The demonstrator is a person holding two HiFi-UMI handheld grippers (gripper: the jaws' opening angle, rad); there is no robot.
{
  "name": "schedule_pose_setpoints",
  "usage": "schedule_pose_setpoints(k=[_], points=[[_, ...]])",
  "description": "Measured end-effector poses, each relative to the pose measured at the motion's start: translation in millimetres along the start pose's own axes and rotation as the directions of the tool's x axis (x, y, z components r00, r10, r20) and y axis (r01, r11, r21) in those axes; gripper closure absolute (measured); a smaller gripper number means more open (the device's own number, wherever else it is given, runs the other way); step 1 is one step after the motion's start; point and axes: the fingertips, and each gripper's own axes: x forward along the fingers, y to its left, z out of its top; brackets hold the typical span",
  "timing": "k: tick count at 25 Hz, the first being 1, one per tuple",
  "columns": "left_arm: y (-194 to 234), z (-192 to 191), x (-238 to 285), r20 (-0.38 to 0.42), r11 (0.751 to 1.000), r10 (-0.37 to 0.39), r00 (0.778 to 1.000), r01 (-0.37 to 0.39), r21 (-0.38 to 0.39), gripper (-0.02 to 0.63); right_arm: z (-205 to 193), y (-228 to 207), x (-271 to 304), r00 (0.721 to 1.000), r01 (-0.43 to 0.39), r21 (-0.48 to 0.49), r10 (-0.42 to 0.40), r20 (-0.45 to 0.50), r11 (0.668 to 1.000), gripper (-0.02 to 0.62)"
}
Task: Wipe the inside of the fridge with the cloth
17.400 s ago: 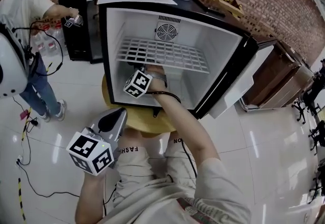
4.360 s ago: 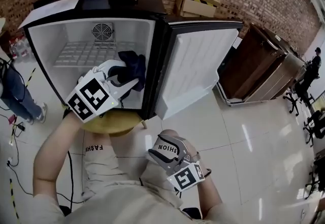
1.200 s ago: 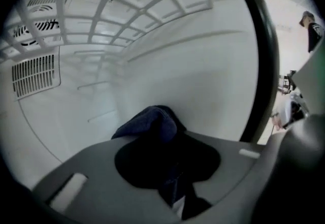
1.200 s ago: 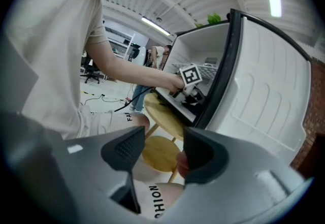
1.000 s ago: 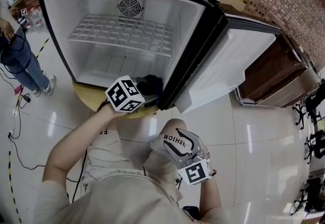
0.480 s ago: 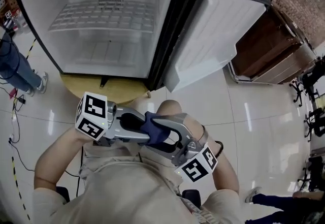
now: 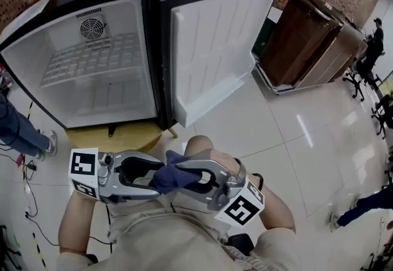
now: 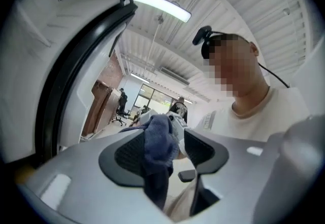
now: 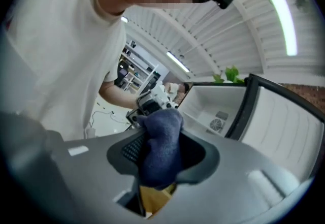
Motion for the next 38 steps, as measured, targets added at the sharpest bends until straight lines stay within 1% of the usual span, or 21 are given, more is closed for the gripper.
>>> schedule_pose_setpoints(k=[2, 3, 5, 8, 10, 12, 15, 19, 21, 23, 25, 26, 27, 28, 30, 31, 32, 34, 35, 36, 38], points=[[5.1, 25.6, -16.8, 0.084, 0.992, 0.096, 0.992, -0.102, 0.068, 0.382, 5.2, -39.5, -16.2, 0.994, 0.102, 0.053, -0.104, 0.032, 0.993, 0.453], [9.3, 37.8, -26.5, 0.119, 0.977, 0.165, 0.979, -0.179, 0.119, 0.385, 8.1, -67.7, -26.6, 0.982, 0.181, 0.076, -0.184, 0.040, 0.981, 0.454], [16.3, 59.9, -45.0, 0.184, 0.919, 0.294, 0.938, -0.330, 0.215, 0.413, 22.8, -134.7, -47.1, 0.932, 0.345, 0.097, -0.353, 0.083, 0.933, 0.453], [24.0, 85.0, -66.4, 0.272, 0.806, 0.434, 0.859, -0.505, 0.309, 0.484, 58.3, -226.0, -51.9, 0.847, 0.503, -0.012, -0.491, 0.203, 0.864, 0.453], [32.7, 92.5, -79.0, 0.303, 0.700, 0.527, 0.794, -0.608, 0.375, 0.560, 64.5, -269.0, -38.1, 0.814, 0.560, -0.090, -0.528, 0.243, 0.823, 0.451], [40.9, 94.2, -91.7, 0.316, 0.620, 0.594, 0.739, -0.672, 0.405, 0.604, 55.6, -302.5, -27.1, 0.773, 0.610, -0.073, -0.573, 0.273, 0.789, 0.451], [44.0, 94.1, -113.1, 0.336, 0.585, 0.643, 0.688, -0.725, 0.364, 0.604, 32.1, -335.5, -41.9, 0.680, 0.679, 0.045, -0.650, 0.339, 0.733, 0.449], [49.9, 99.5, -144.0, 0.381, 0.553, 0.684, 0.622, -0.783, 0.286, 0.604, -36.1, -403.7, -86.8, 0.506, 0.814, 0.197, -0.833, 0.224, 0.547, 0.460], [54.9, 102.6, -151.0, 0.407, 0.556, 0.683, 0.606, -0.793, 0.248, 0.604, -85.0, -448.7, -98.3, 0.444, 0.850, 0.261, -0.889, 0.111, 0.457, 0.462], [56.8, 102.2, -149.4, 0.416, 0.562, 0.679, 0.605, -0.793, 0.237, 0.604, -126.8, -485.6, -109.0, 0.403, 0.864, 0.322, -0.915, 0.017, 0.387, 0.469], [57.6, 98.8, -144.2, 0.405, 0.565, 0.680, 0.612, -0.789, 0.244, 0.604, -140.8, -499.4, -119.1, 0.416, 0.849, 0.366, -0.909, -0.022, 0.380, 0.460], [58.2, 96.2, -142.1, 0.396, 0.564, 0.683, 0.614, -0.788, 0.247, 0.604, -133.0, -493.2, -122.4, 0.435, 0.838, 0.370, -0.900, -0.008, 0.402, 0.460], [59.0, 93.4, -140.9, 0.386, 0.563, 0.689, 0.614, -0.788, 0.248, 0.604, -113.3, -476.1, -122.9, 0.464, 0.818, 0.363, -0.885, 0.041, 0.446, 0.459], [60.4, 90.7, -140.6, 0.378, 0.562, 0.695, 0.612, -0.790, 0.246, 0.604, -81.8, -447.2, -117.2, 0.512, 0.779, 0.343, -0.848, 0.135, 0.525, 0.459], [66.0, 86.4, -142.7, 0.363, 0.560, 0.708, 0.606, -0.795, 0.234, 0.604, -6.9, -367.8, -82.1, 0.631, 0.659, 0.223, -0.689, 0.356, 0.718, 0.459], [70.6, 84.8, -143.9, 0.357, 0.562, 0.712, 0.604, -0.796, 0.226, 0.604, 19.5, -331.7, -58.2, 0.676, 0.611, 0.138, -0.605, 0.421, 0.779, 0.459], [75.6, 83.3, -144.3, 0.352, 0.566, 0.714, 0.605, -0.795, 0.217, 0.604, 32.9, -306.3, -36.3, 0.706, 0.590, 0.058, -0.550, 0.447, 0.805, 0.459], [82.8, 79.9, -141.1, 0.344, 0.577, 0.714, 0.609, -0.791, 0.203, 0.604, 25.9, -292.1, -16.2, 0.727, 0.607, -0.055, -0.526, 0.442, 0.793, 0.462], [83.8, 79.0, -137.8, 0.342, 0.581, 0.712, 0.613, -0.788, 0.202, 0.604, 13.3, -301.0, -20.7, 0.720, 0.624, -0.062, -0.542, 0.433, 0.779, 0.462], [83.6, 79.1, -134.4, 0.340, 0.584, 0.710, 0.617, -0.785, 0.206, 0.604, -0.3, -318.2, -32.5, 0.698, 0.651, -0.039, -0.577, 0.424, 0.758, 0.460], [81.8, 80.0, -129.6, 0.333, 0.587, 0.707, 0.624, -0.780, 0.216, 0.604, -33.5, -369.1, -63.7, 0.613, 0.737, 0.043, -0.695, 0.376, 0.674, 0.468]])
